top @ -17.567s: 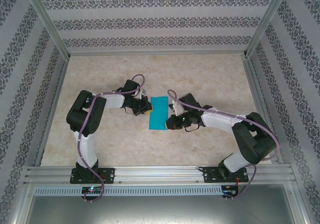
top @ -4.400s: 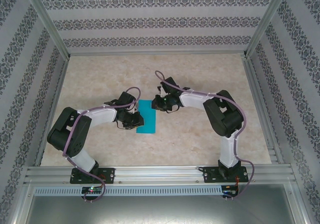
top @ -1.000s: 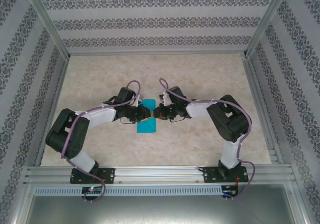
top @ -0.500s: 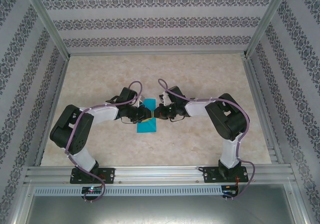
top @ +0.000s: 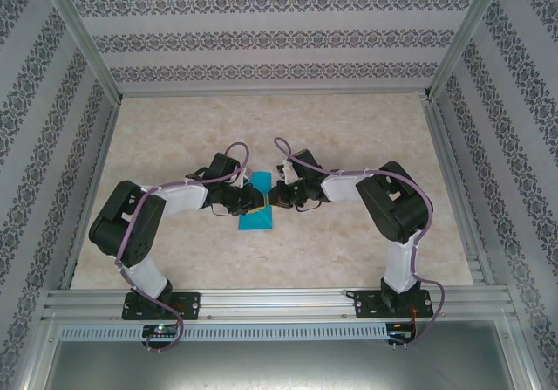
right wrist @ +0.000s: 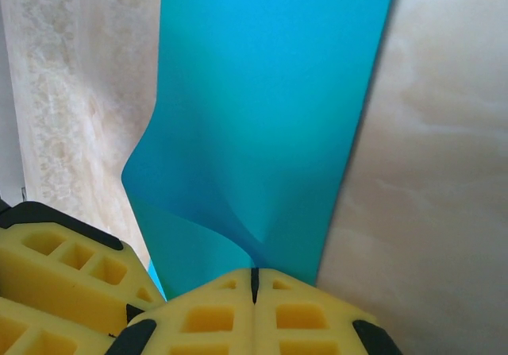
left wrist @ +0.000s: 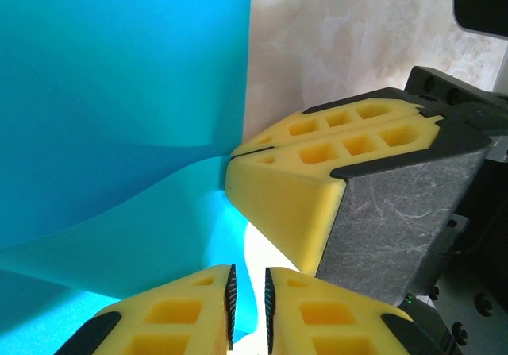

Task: Fold a paper plane with a square sheet of paper (pick it up from the middle)
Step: Fold the triangle a second time at the center of the table.

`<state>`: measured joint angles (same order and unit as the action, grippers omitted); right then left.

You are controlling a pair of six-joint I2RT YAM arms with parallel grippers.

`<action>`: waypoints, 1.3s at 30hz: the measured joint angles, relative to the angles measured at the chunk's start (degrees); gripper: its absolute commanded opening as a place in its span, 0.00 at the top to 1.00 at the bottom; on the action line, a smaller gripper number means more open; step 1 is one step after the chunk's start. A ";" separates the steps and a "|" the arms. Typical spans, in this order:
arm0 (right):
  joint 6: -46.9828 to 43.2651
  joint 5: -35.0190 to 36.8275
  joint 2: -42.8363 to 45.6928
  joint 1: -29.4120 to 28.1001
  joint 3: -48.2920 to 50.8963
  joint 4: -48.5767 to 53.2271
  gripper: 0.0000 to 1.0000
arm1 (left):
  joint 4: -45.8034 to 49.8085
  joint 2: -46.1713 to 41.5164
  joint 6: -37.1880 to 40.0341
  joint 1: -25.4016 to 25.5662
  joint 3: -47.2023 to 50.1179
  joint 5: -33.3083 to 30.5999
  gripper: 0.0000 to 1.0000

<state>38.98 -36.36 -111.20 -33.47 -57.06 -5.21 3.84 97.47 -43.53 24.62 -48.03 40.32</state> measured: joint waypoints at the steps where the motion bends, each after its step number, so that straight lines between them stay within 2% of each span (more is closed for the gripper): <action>1: 0.00 0.07 0.00 0.00 0.00 0.09 0.98 | 0.00 0.15 0.00 0.00 0.00 0.00 0.79; 39: -0.02 0.94 -0.72 0.00 -0.68 1.27 0.97 | 1.49 2.54 0.04 0.00 -0.61 -1.55 0.79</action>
<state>38.96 -35.42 -111.92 -33.47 -57.74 -3.95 5.32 100.01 -43.48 24.62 -48.64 38.76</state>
